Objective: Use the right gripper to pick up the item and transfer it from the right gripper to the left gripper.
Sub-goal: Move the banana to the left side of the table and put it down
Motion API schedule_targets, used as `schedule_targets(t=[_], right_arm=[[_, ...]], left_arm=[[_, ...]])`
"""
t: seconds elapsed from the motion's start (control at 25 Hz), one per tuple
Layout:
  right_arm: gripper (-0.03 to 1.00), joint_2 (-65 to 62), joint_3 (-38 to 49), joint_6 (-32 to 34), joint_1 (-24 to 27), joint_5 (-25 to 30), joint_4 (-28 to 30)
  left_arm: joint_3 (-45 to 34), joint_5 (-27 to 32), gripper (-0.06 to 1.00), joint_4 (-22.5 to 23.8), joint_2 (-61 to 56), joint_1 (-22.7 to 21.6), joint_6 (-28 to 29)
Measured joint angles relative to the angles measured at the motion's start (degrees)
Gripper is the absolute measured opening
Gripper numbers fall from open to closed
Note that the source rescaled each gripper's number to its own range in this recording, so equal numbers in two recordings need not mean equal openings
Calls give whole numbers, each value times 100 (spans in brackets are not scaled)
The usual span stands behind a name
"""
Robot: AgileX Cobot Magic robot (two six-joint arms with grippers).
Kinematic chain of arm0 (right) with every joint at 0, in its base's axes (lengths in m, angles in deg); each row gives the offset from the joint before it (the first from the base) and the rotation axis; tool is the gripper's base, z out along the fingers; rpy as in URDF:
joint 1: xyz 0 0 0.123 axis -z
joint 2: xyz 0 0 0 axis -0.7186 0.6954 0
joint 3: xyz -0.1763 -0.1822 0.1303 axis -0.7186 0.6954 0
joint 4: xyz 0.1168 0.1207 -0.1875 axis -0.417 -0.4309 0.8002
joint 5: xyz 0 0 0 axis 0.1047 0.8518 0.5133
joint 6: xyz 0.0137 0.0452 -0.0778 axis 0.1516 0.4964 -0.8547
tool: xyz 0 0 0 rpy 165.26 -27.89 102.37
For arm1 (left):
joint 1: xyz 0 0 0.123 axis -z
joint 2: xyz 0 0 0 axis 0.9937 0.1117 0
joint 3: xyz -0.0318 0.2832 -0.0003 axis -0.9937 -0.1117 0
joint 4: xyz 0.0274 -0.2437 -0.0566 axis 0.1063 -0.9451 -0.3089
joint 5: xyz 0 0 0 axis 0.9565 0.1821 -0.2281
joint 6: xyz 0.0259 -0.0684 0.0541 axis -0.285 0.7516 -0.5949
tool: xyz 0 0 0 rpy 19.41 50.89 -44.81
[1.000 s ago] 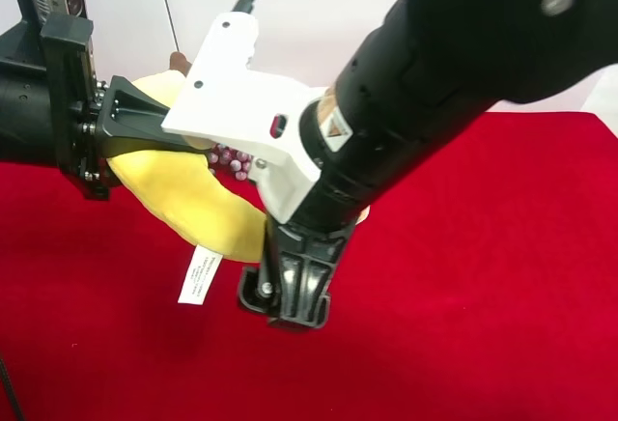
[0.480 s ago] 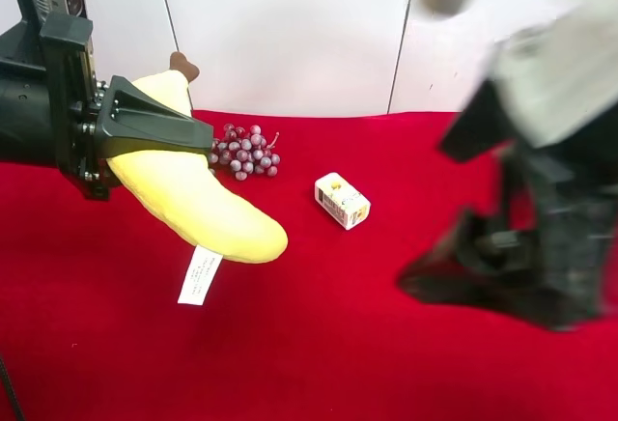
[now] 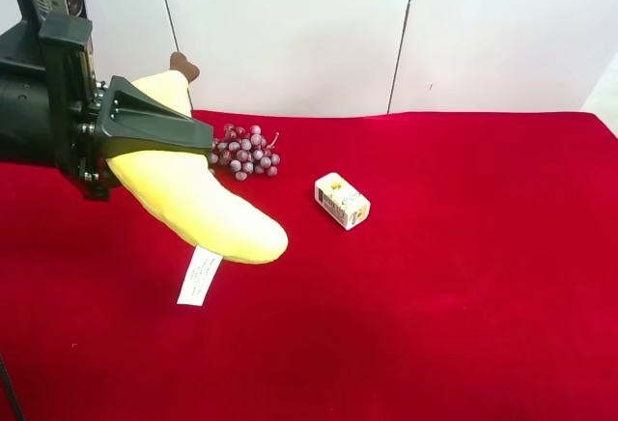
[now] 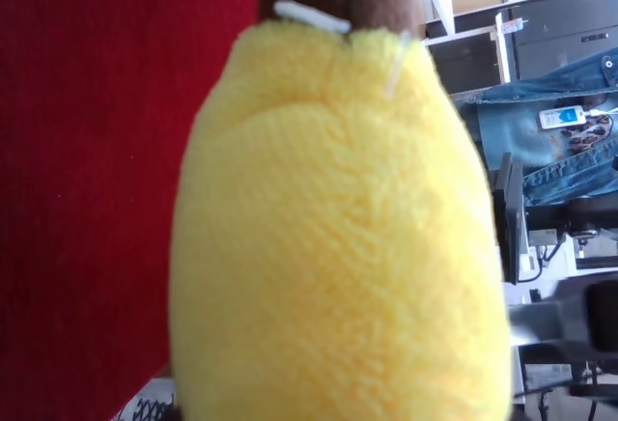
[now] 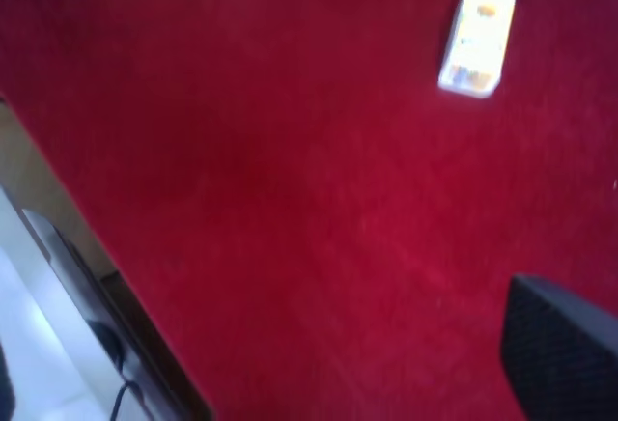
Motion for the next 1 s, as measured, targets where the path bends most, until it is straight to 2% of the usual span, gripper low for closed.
schedule_targets(t=[0.2, 0.48, 1.0], right_arm=[[100, -1248, 1011, 31, 0, -146, 0], [100, -1751, 1794, 180, 0, -711, -5], [100, -1750, 1868, 180, 0, -854, -5]], left_arm=[[0, 6, 1, 5, 0, 0, 0], [0, 6, 1, 11, 0, 0, 0], [0, 6, 1, 11, 0, 0, 0]])
